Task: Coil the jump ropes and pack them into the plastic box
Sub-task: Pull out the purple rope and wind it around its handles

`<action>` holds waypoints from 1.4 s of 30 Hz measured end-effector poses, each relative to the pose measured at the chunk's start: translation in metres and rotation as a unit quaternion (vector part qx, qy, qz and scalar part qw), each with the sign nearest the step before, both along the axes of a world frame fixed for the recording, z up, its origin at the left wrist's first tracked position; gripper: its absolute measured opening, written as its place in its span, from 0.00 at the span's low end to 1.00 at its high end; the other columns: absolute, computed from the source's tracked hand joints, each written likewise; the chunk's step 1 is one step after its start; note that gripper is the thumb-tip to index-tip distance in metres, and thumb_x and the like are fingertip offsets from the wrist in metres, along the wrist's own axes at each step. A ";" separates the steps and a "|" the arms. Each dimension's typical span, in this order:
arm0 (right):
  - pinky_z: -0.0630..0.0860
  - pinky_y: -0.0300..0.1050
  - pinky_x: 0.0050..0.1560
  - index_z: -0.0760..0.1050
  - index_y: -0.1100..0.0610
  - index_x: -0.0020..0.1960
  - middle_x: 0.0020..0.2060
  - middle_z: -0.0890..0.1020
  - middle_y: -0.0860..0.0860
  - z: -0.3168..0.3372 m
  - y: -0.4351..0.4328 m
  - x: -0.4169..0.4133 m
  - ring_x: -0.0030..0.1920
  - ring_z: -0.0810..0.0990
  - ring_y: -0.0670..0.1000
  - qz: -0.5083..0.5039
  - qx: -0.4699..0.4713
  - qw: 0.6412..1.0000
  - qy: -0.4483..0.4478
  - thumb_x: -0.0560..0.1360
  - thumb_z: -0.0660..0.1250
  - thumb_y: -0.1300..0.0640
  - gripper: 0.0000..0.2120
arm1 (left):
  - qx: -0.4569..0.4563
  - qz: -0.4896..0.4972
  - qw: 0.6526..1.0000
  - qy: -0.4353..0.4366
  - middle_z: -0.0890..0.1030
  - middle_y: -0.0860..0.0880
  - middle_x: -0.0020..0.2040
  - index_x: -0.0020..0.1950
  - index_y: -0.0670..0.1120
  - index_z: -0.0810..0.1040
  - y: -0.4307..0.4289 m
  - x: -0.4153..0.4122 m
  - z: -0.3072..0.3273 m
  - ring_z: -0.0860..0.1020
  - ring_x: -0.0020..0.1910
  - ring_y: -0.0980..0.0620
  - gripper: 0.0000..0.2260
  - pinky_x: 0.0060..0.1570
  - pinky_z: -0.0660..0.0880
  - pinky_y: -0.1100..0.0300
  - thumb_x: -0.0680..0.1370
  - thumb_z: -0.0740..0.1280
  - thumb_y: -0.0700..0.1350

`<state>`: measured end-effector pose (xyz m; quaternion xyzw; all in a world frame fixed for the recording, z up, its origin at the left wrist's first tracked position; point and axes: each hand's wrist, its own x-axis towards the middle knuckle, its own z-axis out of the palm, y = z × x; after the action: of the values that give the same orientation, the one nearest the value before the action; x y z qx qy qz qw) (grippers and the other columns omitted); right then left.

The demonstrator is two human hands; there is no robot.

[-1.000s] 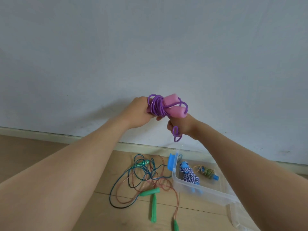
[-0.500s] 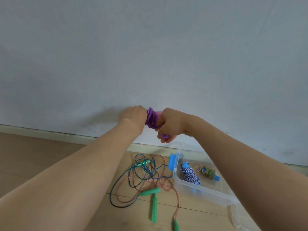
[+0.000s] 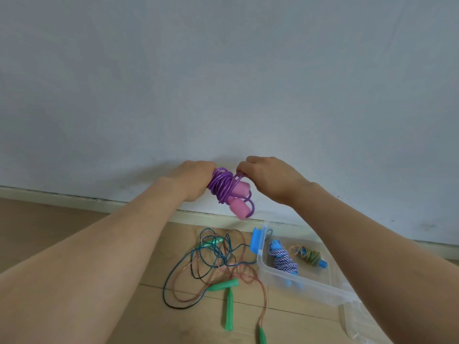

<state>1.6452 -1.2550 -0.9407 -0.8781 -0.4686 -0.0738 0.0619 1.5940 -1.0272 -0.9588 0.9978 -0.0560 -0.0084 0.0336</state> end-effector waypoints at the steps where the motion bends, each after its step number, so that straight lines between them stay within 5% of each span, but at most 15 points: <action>1: 0.77 0.55 0.44 0.76 0.55 0.62 0.50 0.81 0.54 -0.001 -0.002 0.001 0.45 0.80 0.60 -0.004 0.022 1.000 0.008 0.79 0.61 0.64 0.13 | -0.061 -0.005 0.998 -0.001 0.83 0.45 0.51 0.55 0.47 0.78 -0.002 0.001 0.001 0.80 0.50 0.42 0.09 0.51 0.77 0.50 0.78 0.66 0.36; 4: 0.76 0.55 0.38 0.71 0.57 0.55 0.41 0.81 0.53 -0.004 -0.010 0.007 0.40 0.80 0.60 -0.034 0.123 0.991 0.048 0.76 0.66 0.63 0.09 | -0.188 -0.032 0.982 0.007 0.85 0.48 0.49 0.56 0.47 0.81 -0.018 0.003 0.013 0.81 0.48 0.48 0.13 0.51 0.77 0.54 0.73 0.78 0.42; 8: 0.79 0.58 0.40 0.74 0.63 0.50 0.40 0.82 0.57 -0.006 -0.007 0.010 0.39 0.82 0.61 -0.104 0.224 0.960 0.133 0.74 0.62 0.67 0.06 | -0.349 -0.022 0.935 0.057 0.83 0.54 0.38 0.47 0.45 0.80 -0.040 0.002 0.029 0.79 0.36 0.57 0.14 0.42 0.77 0.60 0.66 0.80 0.37; 11: 0.80 0.53 0.36 0.77 0.63 0.47 0.35 0.83 0.56 -0.004 -0.005 0.006 0.31 0.85 0.51 -0.136 0.256 0.933 0.212 0.76 0.56 0.64 0.10 | -0.430 0.007 0.899 0.082 0.84 0.53 0.47 0.56 0.48 0.78 -0.042 0.004 0.030 0.81 0.43 0.56 0.26 0.44 0.79 0.57 0.63 0.85 0.46; 14: 0.75 0.49 0.32 0.70 0.58 0.37 0.29 0.79 0.55 -0.008 -0.001 0.007 0.29 0.80 0.56 -0.187 0.218 0.937 0.200 0.81 0.54 0.56 0.16 | -0.477 0.024 0.874 0.088 0.86 0.48 0.51 0.60 0.51 0.76 -0.036 0.005 0.030 0.82 0.43 0.54 0.35 0.47 0.79 0.55 0.60 0.87 0.58; 19: 0.59 0.46 0.32 0.62 0.54 0.33 0.27 0.69 0.50 -0.018 0.006 0.016 0.28 0.66 0.53 -0.190 0.148 0.959 0.149 0.69 0.52 0.51 0.09 | -0.506 0.058 0.859 0.050 0.87 0.51 0.43 0.56 0.50 0.81 -0.052 0.010 0.032 0.84 0.40 0.54 0.23 0.37 0.78 0.57 0.68 0.82 0.58; 22: 0.61 0.50 0.36 0.60 0.53 0.33 0.28 0.66 0.50 -0.027 0.006 0.020 0.32 0.66 0.61 -0.177 0.147 0.966 0.115 0.78 0.55 0.54 0.15 | -0.446 0.097 0.890 -0.004 0.85 0.52 0.36 0.44 0.49 0.84 -0.058 0.014 0.031 0.81 0.34 0.53 0.16 0.36 0.76 0.60 0.72 0.76 0.62; 24: 0.65 0.52 0.37 0.67 0.56 0.38 0.30 0.71 0.52 -0.031 0.005 0.020 0.33 0.70 0.64 -0.165 0.172 0.965 0.112 0.83 0.57 0.58 0.14 | -0.444 0.112 0.889 -0.014 0.83 0.51 0.30 0.41 0.45 0.83 -0.060 0.016 0.030 0.77 0.25 0.56 0.17 0.29 0.72 0.66 0.77 0.72 0.59; 27: 0.75 0.48 0.34 0.74 0.57 0.57 0.35 0.82 0.55 -0.028 0.002 0.021 0.33 0.79 0.57 -0.188 0.276 0.913 0.235 0.84 0.59 0.60 0.06 | -0.476 0.108 0.872 0.031 0.84 0.42 0.36 0.54 0.40 0.81 -0.055 0.013 0.029 0.74 0.21 0.54 0.12 0.19 0.62 0.69 0.80 0.66 0.47; 29: 0.74 0.45 0.34 0.79 0.58 0.54 0.32 0.82 0.50 -0.024 -0.005 0.025 0.31 0.77 0.51 -0.195 0.318 0.877 0.302 0.82 0.60 0.63 0.09 | -0.481 0.092 0.866 0.100 0.86 0.39 0.44 0.58 0.40 0.79 -0.049 0.011 0.027 0.77 0.27 0.51 0.13 0.23 0.63 0.67 0.80 0.64 0.47; 33: 0.72 0.42 0.37 0.88 0.57 0.53 0.35 0.81 0.48 -0.023 -0.021 0.030 0.35 0.72 0.47 -0.173 0.363 0.804 0.438 0.78 0.63 0.69 0.15 | -0.428 0.068 0.880 0.194 0.83 0.44 0.37 0.51 0.44 0.77 -0.041 0.010 0.017 0.68 0.23 0.51 0.12 0.26 0.58 0.66 0.80 0.62 0.52; 38: 0.76 0.45 0.41 0.86 0.64 0.47 0.38 0.83 0.58 -0.022 -0.020 0.036 0.38 0.77 0.54 -0.215 0.519 0.623 0.544 0.75 0.60 0.72 0.15 | -0.330 0.025 0.911 0.244 0.75 0.47 0.28 0.42 0.46 0.76 -0.041 0.012 0.005 0.65 0.22 0.49 0.20 0.23 0.61 0.63 0.79 0.68 0.63; 42: 0.80 0.46 0.48 0.84 0.65 0.52 0.43 0.84 0.59 -0.027 -0.016 0.035 0.43 0.84 0.56 -0.171 0.532 0.605 0.566 0.78 0.65 0.70 0.10 | -0.277 -0.004 0.924 0.263 0.78 0.44 0.27 0.40 0.52 0.78 -0.040 0.016 -0.004 0.70 0.24 0.46 0.20 0.27 0.68 0.60 0.75 0.71 0.68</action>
<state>1.6803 -1.2706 -0.9674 -0.6208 -0.0590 0.1925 0.7577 1.6103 -1.0668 -0.9632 0.9102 -0.0490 -0.2551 0.3225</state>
